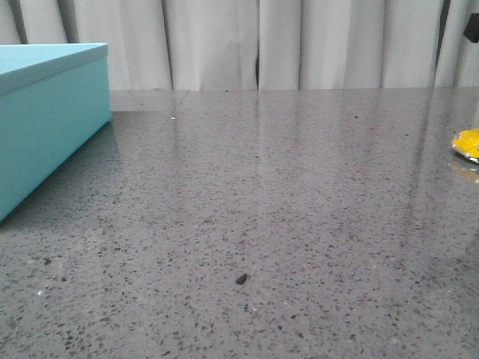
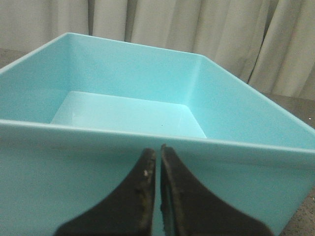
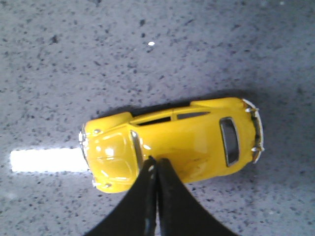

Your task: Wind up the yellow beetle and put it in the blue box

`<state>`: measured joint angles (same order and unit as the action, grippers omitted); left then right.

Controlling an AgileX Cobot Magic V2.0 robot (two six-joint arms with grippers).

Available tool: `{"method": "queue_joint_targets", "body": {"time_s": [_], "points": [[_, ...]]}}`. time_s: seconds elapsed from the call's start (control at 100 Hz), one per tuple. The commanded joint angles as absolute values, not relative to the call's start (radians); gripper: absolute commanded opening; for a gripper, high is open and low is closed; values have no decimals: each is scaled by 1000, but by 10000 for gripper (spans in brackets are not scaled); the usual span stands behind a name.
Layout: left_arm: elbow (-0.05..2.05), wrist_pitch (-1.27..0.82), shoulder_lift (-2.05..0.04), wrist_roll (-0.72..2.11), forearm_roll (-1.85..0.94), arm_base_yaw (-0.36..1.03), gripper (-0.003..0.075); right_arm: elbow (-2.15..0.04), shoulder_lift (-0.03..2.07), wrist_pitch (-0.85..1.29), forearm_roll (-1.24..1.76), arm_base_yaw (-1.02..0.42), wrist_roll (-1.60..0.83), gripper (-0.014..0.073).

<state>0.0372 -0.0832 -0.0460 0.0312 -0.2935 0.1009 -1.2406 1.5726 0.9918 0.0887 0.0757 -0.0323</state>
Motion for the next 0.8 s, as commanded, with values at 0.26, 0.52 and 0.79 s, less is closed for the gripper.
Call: {"method": "queue_joint_targets", "body": {"time_s": [0.26,0.52,0.79], "points": [[65,-8,-56,33,-302,99,-20,-1254,1562,963,0,140,-17,-49],[65,-8,-56,33,-302,99,-20,-1255,1386,966,163,111,-89,-49],[65,9,-56,33,-303,99,-20,-1255,1289,1004,176,102,-88,-49]]}}
